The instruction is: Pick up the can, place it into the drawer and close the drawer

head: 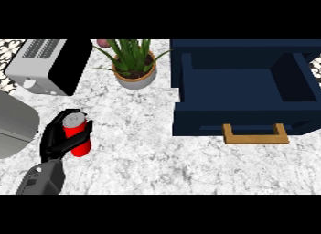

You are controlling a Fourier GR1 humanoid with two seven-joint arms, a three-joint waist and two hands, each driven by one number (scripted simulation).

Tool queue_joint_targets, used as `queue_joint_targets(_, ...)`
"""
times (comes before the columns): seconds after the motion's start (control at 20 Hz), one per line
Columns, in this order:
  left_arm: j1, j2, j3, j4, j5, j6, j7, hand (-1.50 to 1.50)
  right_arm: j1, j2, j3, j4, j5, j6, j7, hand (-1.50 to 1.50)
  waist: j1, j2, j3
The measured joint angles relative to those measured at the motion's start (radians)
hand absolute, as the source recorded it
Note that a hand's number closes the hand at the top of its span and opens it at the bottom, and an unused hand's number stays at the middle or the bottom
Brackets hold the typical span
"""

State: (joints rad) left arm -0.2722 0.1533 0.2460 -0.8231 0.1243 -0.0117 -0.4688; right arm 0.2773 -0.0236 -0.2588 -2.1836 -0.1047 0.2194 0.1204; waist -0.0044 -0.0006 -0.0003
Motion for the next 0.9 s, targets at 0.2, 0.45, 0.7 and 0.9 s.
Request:
queue_joint_targets(0.2,-0.019,-0.007,-0.013,-0.026,0.009,-0.001,0.011,1.5,0.006,0.009,0.028,-0.004,0.02,-0.023,-0.009,-1.5,0.0,0.0,0.0)
queue_joint_targets(0.45,0.009,-0.018,-0.035,-0.117,0.027,-0.003,0.053,1.5,0.037,0.005,0.034,-0.016,0.006,-0.019,-0.029,-1.5,0.0,0.0,0.0)
queue_joint_targets(0.7,-0.005,-0.045,-0.08,-0.215,0.017,0.026,0.117,1.5,0.05,0.005,0.014,0.003,-0.005,-0.003,-0.054,-1.5,0.001,-0.001,0.0)
queue_joint_targets(0.9,-0.005,-0.057,-0.131,-0.341,0.006,0.039,0.217,1.5,0.078,0.007,0.017,-0.048,-0.015,-0.013,-0.031,-1.5,0.001,-0.002,0.001)
